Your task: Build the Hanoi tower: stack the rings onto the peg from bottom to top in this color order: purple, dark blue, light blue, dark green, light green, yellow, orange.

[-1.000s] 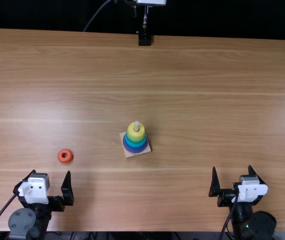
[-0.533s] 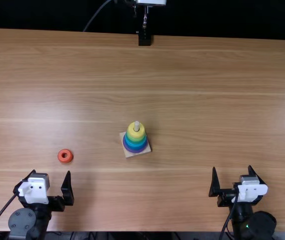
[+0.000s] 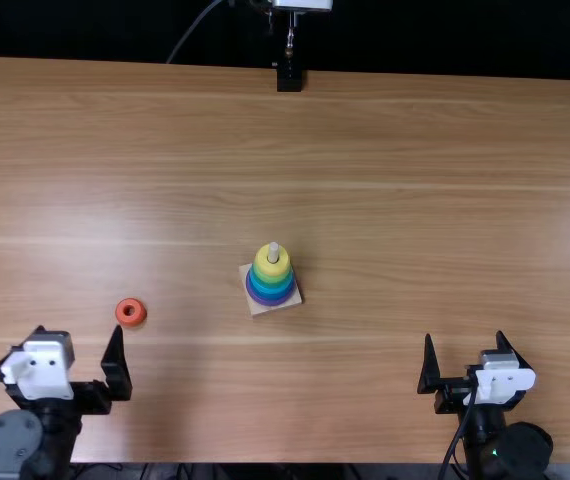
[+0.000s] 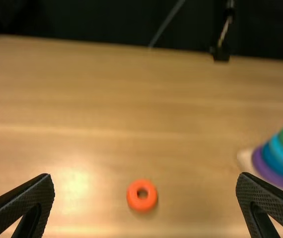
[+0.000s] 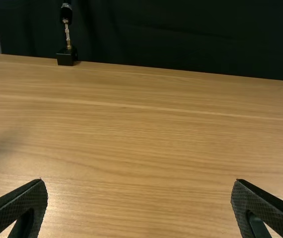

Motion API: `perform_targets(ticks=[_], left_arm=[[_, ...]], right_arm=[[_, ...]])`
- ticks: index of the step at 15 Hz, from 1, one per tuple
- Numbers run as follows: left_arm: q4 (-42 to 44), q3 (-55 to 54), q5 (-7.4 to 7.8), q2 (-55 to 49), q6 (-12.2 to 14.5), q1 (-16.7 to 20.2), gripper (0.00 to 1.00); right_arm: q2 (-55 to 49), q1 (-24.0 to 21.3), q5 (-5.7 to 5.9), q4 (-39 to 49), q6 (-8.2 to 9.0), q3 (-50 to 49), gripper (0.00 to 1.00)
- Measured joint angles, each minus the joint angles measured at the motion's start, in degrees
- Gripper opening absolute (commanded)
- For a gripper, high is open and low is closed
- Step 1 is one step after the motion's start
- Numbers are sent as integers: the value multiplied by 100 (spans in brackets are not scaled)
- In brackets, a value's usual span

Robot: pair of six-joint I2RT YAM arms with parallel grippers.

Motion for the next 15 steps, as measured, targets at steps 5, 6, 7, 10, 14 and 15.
perform_targets(ticks=[5, 6, 7, 10, 14, 15], left_arm=[[-2031, 1606, 28, 2732, 4, 214, 100], [-2404, 1606, 46, 3285, 4, 214, 100], [-2455, 1606, 50, 3661, 7, 214, 100], [-2450, 1606, 70, 4986, 7, 212, 100], [-2135, 1805, 83, 6448, 188, 120, 100], [-1952, 1989, 90, 6684, 293, 98, 100]], right_arm=[[0, 0, -2, 0, 0, 0, 100], [0, -2, -2, 0, -2, 0, 100], [0, 0, -2, -2, 0, 0, 100], [0, -2, 0, 0, 0, 0, 100], [0, -2, -2, -4, -2, 0, 100], [0, 0, -2, 0, 0, 0, 100]])
